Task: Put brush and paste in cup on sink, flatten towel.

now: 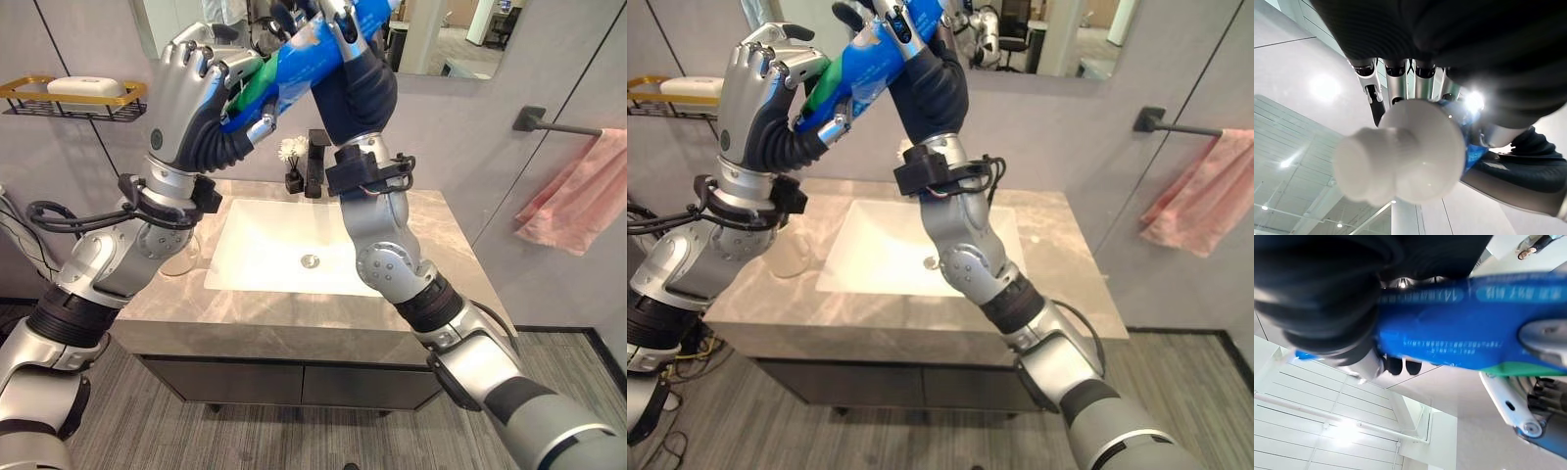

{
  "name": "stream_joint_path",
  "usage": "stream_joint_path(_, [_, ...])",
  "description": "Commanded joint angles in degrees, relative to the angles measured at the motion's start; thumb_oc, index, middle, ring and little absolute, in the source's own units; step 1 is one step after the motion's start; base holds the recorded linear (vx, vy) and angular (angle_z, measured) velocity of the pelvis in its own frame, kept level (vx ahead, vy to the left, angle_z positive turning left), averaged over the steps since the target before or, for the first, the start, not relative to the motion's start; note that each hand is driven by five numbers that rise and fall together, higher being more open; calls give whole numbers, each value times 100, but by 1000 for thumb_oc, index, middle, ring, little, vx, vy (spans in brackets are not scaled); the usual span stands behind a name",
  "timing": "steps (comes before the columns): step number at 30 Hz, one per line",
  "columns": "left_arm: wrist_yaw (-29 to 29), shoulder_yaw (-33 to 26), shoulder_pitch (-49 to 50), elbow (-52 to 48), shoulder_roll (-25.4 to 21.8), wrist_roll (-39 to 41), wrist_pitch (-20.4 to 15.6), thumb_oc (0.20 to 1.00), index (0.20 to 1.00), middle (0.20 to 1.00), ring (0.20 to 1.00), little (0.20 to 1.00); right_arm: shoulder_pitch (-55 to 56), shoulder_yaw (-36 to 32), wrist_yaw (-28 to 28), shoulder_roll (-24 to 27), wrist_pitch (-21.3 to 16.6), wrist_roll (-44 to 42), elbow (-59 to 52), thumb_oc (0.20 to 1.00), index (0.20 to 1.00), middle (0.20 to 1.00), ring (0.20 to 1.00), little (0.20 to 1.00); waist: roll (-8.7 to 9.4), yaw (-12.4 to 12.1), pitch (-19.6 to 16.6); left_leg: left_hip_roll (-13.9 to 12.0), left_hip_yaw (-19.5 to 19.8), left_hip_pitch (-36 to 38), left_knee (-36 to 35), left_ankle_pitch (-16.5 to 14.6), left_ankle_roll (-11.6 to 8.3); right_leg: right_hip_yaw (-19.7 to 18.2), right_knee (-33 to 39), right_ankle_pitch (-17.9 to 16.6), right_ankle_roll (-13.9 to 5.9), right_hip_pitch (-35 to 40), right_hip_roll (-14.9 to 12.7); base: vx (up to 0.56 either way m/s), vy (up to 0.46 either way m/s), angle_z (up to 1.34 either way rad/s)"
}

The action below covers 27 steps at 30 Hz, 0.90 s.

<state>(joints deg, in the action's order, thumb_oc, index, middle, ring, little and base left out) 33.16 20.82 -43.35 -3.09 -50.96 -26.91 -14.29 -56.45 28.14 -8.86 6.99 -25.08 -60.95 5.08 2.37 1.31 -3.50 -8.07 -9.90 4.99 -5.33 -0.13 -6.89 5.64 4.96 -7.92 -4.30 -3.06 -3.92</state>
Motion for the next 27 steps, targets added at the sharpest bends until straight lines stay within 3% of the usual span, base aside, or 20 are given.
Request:
stream_joint_path(1, [129,-127,-629,250,-128,340,156,200,200,200,200,200,-593,-318,-103,-5,-327,159,-43,200,200,200,200,200,119,75,98,-105,132,-33,33,16,30,116,-515,809,-409,474,-372,0,0,0])
stream_joint_path(3, [145,-151,-596,245,-102,334,169,225,225,225,225,225,-596,-348,-131,-7,-345,171,-40,200,200,200,200,200,117,66,104,-113,142,-31,33,22,30,128,-564,827,-409,450,-363,0,0,0])
stream_joint_path(4, [160,-168,-590,240,-91,329,178,448,448,448,448,448,-599,-366,-156,-10,-354,189,-39,200,200,200,200,200,115,63,106,-115,154,-33,33,22,33,119,-588,837,-404,441,-358,0,0,0])
stream_joint_path(5, [183,-194,-576,234,-81,317,184,536,536,536,536,536,-598,-383,-177,-16,-363,197,-37,200,200,200,200,200,117,56,108,-119,160,-33,33,22,33,121,-604,849,-400,433,-355,0,0,0])
stream_joint_path(7, [252,-256,-510,218,-38,283,206,865,865,865,865,865,-601,-431,-251,-48,-422,238,-22,200,200,200,200,200,119,35,114,-134,178,-35,33,27,28,133,-620,872,-394,431,-348,0,0,0])
stream_joint_path(9, [271,-299,-463,184,-38,262,201,1000,1000,1000,1000,1000,-596,-461,-292,-62,-442,276,-22,200,200,200,200,200,119,24,117,-135,190,-36,33,29,30,147,-627,882,-390,437,-345,4,-5,3])
stream_joint_path(13, [392,-532,-232,28,0,178,224,1000,1000,1000,1000,1000,-597,-594,-434,-160,-539,378,31,200,200,200,200,200,117,-46,128,-129,249,-50,33,35,37,193,-669,915,-383,449,-348,9,-9,10])
stream_joint_path(19, [663,-1336,576,-383,-238,132,119,1000,1000,1000,1000,1000,-629,-980,-755,-100,-789,485,289,200,200,200,200,200,107,-359,182,-87,515,-208,33,83,25,411,-712,985,-356,462,-378,6,-10,18])
stream_joint_path(25, [797,-2675,2357,-461,-226,626,-73,1000,1000,1000,1000,1000,-607,-1232,-1001,222,-790,663,365,200,200,200,200,200,150,-753,259,-10,835,-353,33,167,25,669,-612,994,-329,582,-411,15,-19,27])
stream_joint_path(27, [755,-2961,3013,-245,10,917,-80,1000,1000,1000,1000,1000,-590,-1308,-1051,388,-724,718,435,200,200,200,200,200,180,-901,305,12,928,-405,33,191,22,766,-575,983,-328,627,-429,17,-15,24])
